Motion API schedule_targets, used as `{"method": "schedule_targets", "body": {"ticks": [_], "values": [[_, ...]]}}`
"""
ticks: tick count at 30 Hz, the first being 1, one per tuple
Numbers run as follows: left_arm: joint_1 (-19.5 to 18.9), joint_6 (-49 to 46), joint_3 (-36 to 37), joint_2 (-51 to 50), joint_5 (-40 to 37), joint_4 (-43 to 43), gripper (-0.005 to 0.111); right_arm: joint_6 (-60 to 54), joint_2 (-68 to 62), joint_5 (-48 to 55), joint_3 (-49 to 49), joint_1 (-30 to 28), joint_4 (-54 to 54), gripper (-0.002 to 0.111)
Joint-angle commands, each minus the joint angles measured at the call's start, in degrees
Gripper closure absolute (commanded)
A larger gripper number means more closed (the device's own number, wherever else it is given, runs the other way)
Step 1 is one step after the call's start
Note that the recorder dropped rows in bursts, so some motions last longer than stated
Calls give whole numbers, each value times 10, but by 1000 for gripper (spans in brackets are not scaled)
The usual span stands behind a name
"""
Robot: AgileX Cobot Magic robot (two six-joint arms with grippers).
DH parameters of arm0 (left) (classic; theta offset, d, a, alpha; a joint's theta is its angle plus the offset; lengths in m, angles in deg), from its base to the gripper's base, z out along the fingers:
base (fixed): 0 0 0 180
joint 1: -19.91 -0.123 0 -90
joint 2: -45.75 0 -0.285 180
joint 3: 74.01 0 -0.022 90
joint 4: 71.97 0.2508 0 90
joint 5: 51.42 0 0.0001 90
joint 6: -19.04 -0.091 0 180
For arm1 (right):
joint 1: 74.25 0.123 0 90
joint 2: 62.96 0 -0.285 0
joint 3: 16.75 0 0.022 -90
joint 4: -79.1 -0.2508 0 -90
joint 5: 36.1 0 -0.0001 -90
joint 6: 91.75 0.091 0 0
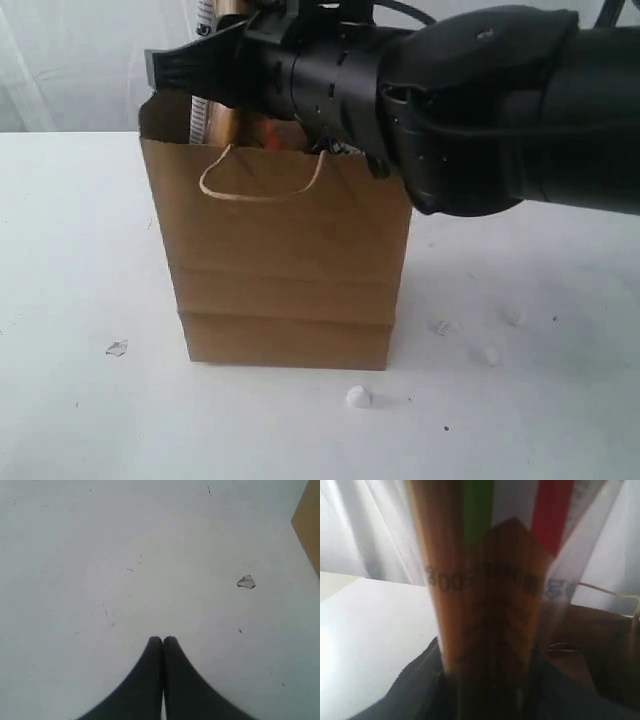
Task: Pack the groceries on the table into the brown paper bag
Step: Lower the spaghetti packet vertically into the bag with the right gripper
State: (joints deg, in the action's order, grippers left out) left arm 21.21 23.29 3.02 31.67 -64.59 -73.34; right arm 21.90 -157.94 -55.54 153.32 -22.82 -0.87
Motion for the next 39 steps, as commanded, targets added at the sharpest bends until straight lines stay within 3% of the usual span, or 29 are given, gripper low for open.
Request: {"method": "schedule_targets", "body": {"ticks": [1, 12, 20, 29, 39], "values": [[1, 4, 2, 3, -2, -3, 107, -71, -3, -55, 2, -2, 0, 108], [1, 4, 2, 3, -2, -3, 107, -71, 1, -77, 0, -2, 3, 108], [1, 4, 2, 3, -2, -3, 107, -203, 28, -219, 0, -2, 10, 108], [1, 4, 2, 3, -2, -3, 107, -208, 7, -165, 0, -2, -1, 108], [1, 4, 2, 3, -2, -3, 107, -208, -37, -194, 0, -2, -1, 108]]}}
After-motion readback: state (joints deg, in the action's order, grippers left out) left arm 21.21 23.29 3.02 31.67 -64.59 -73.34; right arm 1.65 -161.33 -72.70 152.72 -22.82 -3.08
